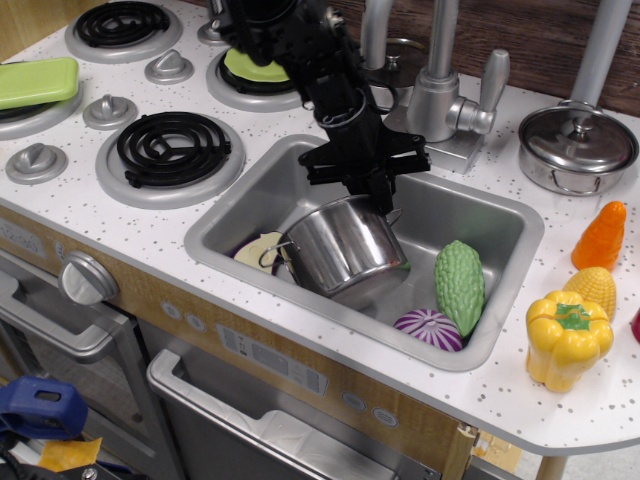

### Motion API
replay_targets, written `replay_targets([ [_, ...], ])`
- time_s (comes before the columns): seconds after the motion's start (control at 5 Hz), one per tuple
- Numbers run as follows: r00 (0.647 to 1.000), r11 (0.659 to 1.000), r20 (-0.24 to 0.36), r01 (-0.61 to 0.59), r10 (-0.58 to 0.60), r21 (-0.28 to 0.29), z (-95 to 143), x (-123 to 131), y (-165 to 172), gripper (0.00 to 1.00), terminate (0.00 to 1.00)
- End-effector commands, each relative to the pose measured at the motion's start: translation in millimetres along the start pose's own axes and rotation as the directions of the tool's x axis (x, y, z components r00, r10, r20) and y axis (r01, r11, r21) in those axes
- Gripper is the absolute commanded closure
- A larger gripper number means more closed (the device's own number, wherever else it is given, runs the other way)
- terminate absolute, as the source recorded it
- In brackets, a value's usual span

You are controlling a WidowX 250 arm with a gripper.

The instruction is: Flip pot upright in sink

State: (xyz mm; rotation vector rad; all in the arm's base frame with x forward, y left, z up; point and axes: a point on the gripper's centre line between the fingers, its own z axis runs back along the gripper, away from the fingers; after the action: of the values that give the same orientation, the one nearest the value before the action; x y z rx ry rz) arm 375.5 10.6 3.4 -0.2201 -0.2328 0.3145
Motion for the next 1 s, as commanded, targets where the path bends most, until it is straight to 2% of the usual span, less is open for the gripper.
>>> replay_targets([
  [0.0,0.992,0.987,0.067,0.093,-0.103,0.135,44,23,-2,1.00,0.00],
  [0.2,0.981,0.967,0.146,0.093,-0.130,0.237,52,29,-8,1.00,0.00],
  [0.4,0.961,0.948,0.240,0.056,-0.137,0.315,47,36,-20,1.00,0.00],
  [0.6,0.944,0.929,0.316,-0.031,-0.094,0.369,44,42,-43,1.00,0.00],
  [0.8,0.934,0.902,0.331,-0.026,-0.131,0.430,36,35,-52,0.00,0.00],
])
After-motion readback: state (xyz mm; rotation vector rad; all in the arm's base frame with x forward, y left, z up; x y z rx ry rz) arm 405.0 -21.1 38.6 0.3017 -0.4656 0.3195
